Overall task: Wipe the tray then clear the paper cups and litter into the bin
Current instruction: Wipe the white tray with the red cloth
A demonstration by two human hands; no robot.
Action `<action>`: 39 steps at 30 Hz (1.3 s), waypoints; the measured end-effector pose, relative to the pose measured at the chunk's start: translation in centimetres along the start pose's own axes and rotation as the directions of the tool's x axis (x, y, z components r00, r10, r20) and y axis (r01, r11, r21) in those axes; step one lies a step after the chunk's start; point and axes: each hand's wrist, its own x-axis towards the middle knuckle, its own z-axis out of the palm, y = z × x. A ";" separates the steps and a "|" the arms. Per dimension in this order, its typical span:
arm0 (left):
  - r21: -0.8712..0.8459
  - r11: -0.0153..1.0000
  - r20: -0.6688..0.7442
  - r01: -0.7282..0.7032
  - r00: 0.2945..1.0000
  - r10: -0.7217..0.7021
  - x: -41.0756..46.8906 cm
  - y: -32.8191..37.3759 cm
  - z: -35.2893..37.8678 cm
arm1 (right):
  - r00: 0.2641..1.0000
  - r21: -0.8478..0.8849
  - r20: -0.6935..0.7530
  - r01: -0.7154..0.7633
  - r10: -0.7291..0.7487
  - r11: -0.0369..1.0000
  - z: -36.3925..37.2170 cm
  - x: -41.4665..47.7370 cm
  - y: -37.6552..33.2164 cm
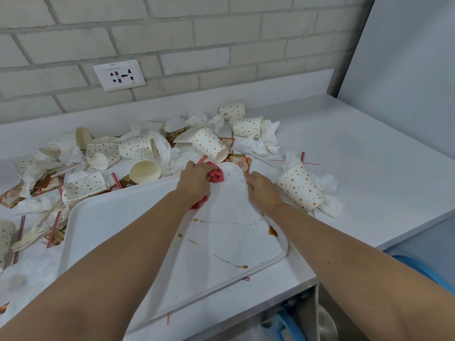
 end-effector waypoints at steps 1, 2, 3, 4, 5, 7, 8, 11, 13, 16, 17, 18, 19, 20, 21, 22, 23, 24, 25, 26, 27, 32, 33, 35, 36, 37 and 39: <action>-0.003 1.000 0.012 0.000 1.000 0.000 0.3 0.3 0.1 | 1.000 0.007 0.000 0.001 -0.001 1.000 0.0 0.0 0.0; 0.001 1.000 0.027 -0.001 1.000 0.001 0.6 0.7 0.2 | 1.000 0.016 -0.002 0.005 -0.005 1.000 0.0 -0.1 0.1; 0.008 1.000 0.037 0.000 0.999 0.000 0.8 1.1 0.3 | 1.000 0.025 -0.002 0.008 -0.008 1.000 0.0 -0.1 0.1; 0.014 1.000 0.046 -0.005 0.999 0.004 1.1 1.6 0.5 | 1.000 0.034 -0.002 0.011 -0.011 0.999 0.0 -0.2 0.1; 0.015 1.000 0.056 -0.015 0.998 0.014 1.4 1.9 0.7 | 1.000 0.039 0.008 0.010 -0.010 0.999 0.0 -0.2 0.1; 0.011 0.999 0.082 -0.034 0.996 0.033 1.8 2.5 1.1 | 0.997 0.024 0.067 -0.027 0.026 0.999 -0.2 0.2 0.1; 0.015 0.999 0.101 -0.046 0.994 0.045 2.0 2.8 1.2 | 0.993 0.009 0.104 -0.060 0.059 0.998 -0.5 0.5 0.1; 0.043 0.993 0.141 -0.109 0.985 0.102 1.8 3.5 1.1 | 0.970 0.043 0.190 -0.163 0.152 0.986 -1.4 1.7 0.1; 0.057 0.987 0.173 -0.150 0.975 0.139 1.4 3.8 0.9 | 0.961 0.060 0.210 -0.195 0.179 0.979 -2.0 2.2 0.1; 0.055 0.980 0.217 -0.190 0.961 0.174 0.7 4.2 0.5 | 0.956 0.049 0.215 -0.214 0.199 0.976 -2.2 2.5 0.1; 0.051 0.978 0.229 -0.201 0.956 0.185 0.3 4.3 0.6 | 0.954 0.049 0.219 -0.221 0.205 0.974 -2.2 2.6 0.1; 0.044 0.976 0.236 -0.214 0.951 0.198 0.0 4.3 0.7 | 0.951 0.055 0.229 -0.227 0.209 0.972 -2.2 2.7 0.1; 0.038 0.973 0.244 -0.227 0.947 0.211 -0.4 4.3 0.7 | 0.948 0.066 0.242 -0.229 0.207 0.971 -2.2 2.8 0.2; 0.033 0.970 0.249 -0.243 0.942 0.227 -0.8 4.3 0.7 | 0.946 0.077 0.252 -0.229 0.204 0.970 -2.2 2.8 0.3; 0.033 0.965 0.249 -0.260 0.937 0.244 -1.3 4.3 0.7 | 0.945 0.086 0.258 -0.231 0.202 0.969 -2.2 2.8 0.3; 0.033 0.960 0.249 -0.279 0.932 0.263 -1.7 4.3 0.7 | 0.945 0.094 0.257 -0.234 0.203 0.968 -2.2 2.8 0.2; 0.031 0.954 0.255 -0.297 0.926 0.280 -2.2 4.3 0.6 | 0.945 0.097 0.251 -0.239 0.208 0.966 -2.3 2.7 0.1; 0.026 0.949 0.264 -0.315 0.918 0.297 -2.7 4.2 0.6 | 0.946 0.100 0.244 -0.243 0.213 0.965 -2.4 2.6 0.0; 0.020 0.943 0.274 -0.331 0.909 0.313 -3.0 4.0 0.5 | 0.947 0.106 0.238 -0.244 0.214 0.964 -2.4 2.5 0.0; 0.012 0.939 0.286 -0.345 0.900 0.327 -3.4 3.8 0.3 | 0.948 0.112 0.236 -0.247 0.216 0.963 -2.4 2.5 0.0; 0.002 0.935 0.298 -0.353 0.893 0.337 -3.7 3.6 0.0 | 0.948 0.109 0.235 -0.247 0.217 0.963 -2.4 2.5 0.0; 0.047 0.970 0.230 -0.237 0.948 0.220 -2.8 2.5 -1.2 | 0.947 0.110 0.229 -0.254 0.225 0.961 -2.1 2.7 0.2; 0.064 0.979 0.215 -0.195 0.960 0.177 -2.5 2.7 -1.1 | 0.948 0.101 0.225 -0.252 0.225 0.962 -2.0 2.7 0.2; 0.084 0.983 0.212 -0.163 0.967 0.143 -2.3 3.7 -0.7 | 0.946 0.094 0.218 -0.267 0.242 0.959 -1.8 3.0 0.5; 0.086 0.982 0.216 -0.170 0.965 0.148 -2.4 4.4 -0.4 | 0.942 0.090 0.216 -0.280 0.256 0.956 -1.7 3.1 0.5; 0.085 0.979 0.219 -0.186 0.962 0.164 -2.6 5.0 -0.1 | 0.940 0.079 0.217 -0.285 0.263 0.955 -1.6 3.2 0.5; 0.093 0.969 0.226 -0.230 0.953 0.204 -3.2 5.8 0.4 | 0.938 0.058 0.226 -0.281 0.262 0.958 -1.4 3.4 0.6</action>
